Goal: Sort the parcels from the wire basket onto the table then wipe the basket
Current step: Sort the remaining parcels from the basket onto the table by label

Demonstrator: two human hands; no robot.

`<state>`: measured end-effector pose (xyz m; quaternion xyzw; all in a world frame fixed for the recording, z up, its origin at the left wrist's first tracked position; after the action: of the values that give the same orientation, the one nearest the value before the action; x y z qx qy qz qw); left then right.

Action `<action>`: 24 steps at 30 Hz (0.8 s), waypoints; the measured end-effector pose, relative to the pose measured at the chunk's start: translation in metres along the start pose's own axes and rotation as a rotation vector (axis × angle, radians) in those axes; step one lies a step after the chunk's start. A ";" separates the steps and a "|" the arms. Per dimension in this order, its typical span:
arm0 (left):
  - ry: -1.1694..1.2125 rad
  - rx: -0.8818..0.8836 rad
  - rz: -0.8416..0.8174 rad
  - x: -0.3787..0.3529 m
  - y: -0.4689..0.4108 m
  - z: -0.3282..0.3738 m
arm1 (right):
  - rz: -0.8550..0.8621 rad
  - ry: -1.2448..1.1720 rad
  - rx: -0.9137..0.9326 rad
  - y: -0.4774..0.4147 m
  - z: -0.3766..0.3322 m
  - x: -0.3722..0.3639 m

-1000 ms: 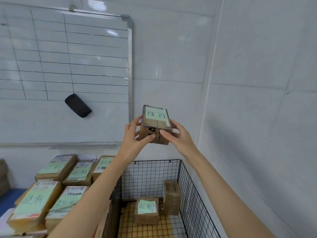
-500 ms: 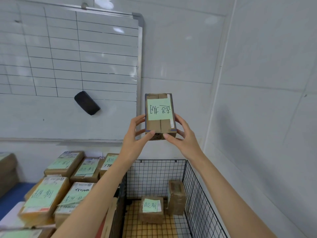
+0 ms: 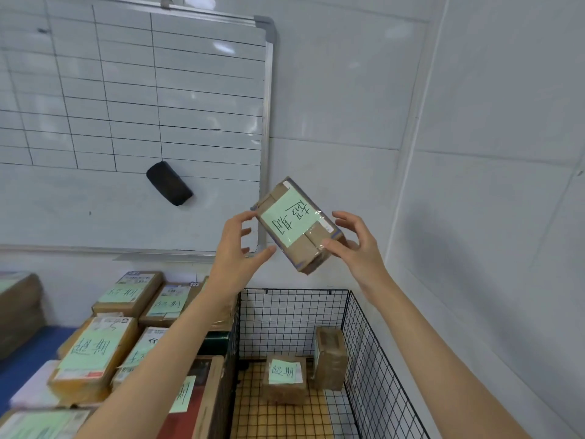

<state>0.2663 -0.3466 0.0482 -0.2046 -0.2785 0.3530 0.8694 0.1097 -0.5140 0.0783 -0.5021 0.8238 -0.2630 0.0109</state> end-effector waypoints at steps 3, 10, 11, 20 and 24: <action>-0.083 -0.025 0.004 0.007 0.000 -0.004 | 0.012 0.009 0.013 0.003 -0.006 0.003; -0.068 -0.014 -0.057 0.014 -0.001 -0.002 | -0.045 0.021 0.082 0.007 -0.016 0.004; -0.053 -0.007 -0.088 0.014 0.000 -0.003 | -0.057 0.044 0.091 0.008 -0.016 0.004; 0.032 0.030 -0.392 0.021 0.015 -0.013 | -0.176 0.129 0.110 0.009 -0.023 -0.007; 0.055 0.085 -0.485 0.024 0.023 -0.012 | -0.207 0.159 0.118 0.008 -0.026 -0.015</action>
<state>0.2767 -0.3157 0.0339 -0.1048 -0.2805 0.1397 0.9438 0.1029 -0.4877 0.0939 -0.5603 0.7491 -0.3495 -0.0521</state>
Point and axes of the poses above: each hand's wrist, its own y-axis away from the middle knuckle, its own x-axis out of the back of the hand, z = x × y, the point moved 1 cm from there along -y, towards the middle knuckle, and after that the axes turned 15 degrees about -z, right-handed, at the moved point
